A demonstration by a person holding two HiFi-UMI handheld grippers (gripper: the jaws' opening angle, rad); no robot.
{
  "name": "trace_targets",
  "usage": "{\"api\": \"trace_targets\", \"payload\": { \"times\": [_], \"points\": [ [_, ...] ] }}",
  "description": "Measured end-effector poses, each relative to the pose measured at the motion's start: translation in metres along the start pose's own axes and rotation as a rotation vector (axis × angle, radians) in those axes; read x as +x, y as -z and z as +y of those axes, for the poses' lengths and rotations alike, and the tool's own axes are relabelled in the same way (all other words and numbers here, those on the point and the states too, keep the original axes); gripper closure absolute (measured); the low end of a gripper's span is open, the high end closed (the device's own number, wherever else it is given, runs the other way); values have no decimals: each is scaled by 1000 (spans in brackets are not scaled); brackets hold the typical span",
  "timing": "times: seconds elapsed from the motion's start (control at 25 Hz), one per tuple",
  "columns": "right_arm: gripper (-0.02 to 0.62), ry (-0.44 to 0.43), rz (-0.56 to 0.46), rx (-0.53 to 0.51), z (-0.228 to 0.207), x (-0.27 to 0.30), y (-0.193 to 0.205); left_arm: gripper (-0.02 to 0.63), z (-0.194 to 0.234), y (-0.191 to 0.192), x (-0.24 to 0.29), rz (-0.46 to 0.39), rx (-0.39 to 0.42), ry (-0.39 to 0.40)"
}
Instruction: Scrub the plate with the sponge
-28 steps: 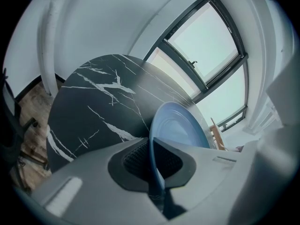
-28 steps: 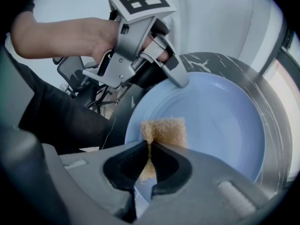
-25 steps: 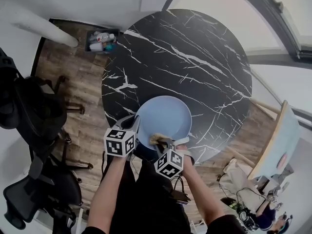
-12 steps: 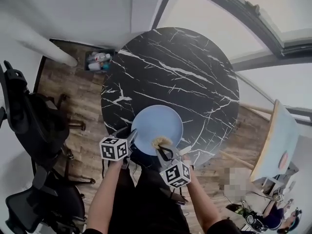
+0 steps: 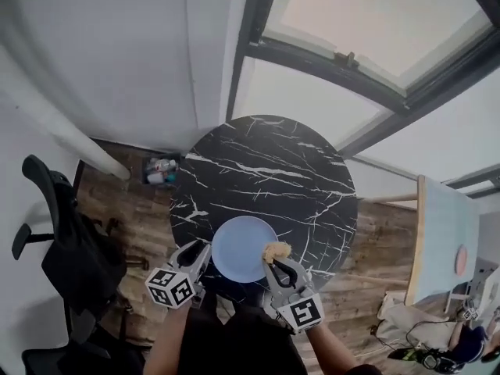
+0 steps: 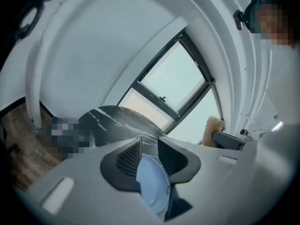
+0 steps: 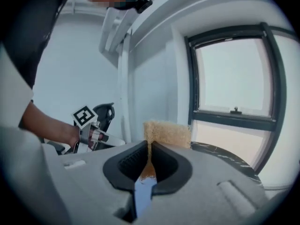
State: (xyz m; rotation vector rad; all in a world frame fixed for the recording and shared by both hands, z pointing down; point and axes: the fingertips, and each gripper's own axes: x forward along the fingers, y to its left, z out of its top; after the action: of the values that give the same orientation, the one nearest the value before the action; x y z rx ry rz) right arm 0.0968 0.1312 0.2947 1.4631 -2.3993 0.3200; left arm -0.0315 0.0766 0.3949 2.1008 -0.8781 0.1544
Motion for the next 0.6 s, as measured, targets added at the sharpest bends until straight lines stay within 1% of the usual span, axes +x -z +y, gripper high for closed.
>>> {"api": "trace_targets", "payload": {
  "times": [0.04, 0.08, 0.16, 0.28, 0.32, 0.36, 0.44, 0.48, 0.52, 0.6],
  "points": [
    [572, 24, -41, 21, -1, -8, -16, 497, -17, -13, -6, -19, 38, 27],
    [572, 53, -74, 28, -4, -15, -29, 514, -35, -25, -13, -41, 79, 50],
    [572, 112, -130, 26, -9, -30, -48, 535, -67, -44, -26, -81, 170, 87],
    [572, 151, -180, 88, -8, -45, -58, 563, -102, -60, -44, -157, 315, 116],
    [572, 156, -187, 116, -6, -49, -58, 584, -111, -65, -51, -195, 354, 118],
    [572, 163, -190, 139, -4, -54, -56, 604, -120, -69, -58, -237, 386, 116],
    [572, 177, -191, 167, 0, -62, -49, 604, -137, -74, -70, -311, 438, 102],
    [572, 184, -189, 175, 2, -65, -45, 604, -142, -73, -73, -332, 461, 93],
    [572, 191, -185, 183, 3, -67, -42, 604, -145, -69, -75, -338, 481, 87],
    [572, 206, -176, 195, 5, -69, -39, 606, -146, -58, -74, -317, 495, 90]
  ]
}}
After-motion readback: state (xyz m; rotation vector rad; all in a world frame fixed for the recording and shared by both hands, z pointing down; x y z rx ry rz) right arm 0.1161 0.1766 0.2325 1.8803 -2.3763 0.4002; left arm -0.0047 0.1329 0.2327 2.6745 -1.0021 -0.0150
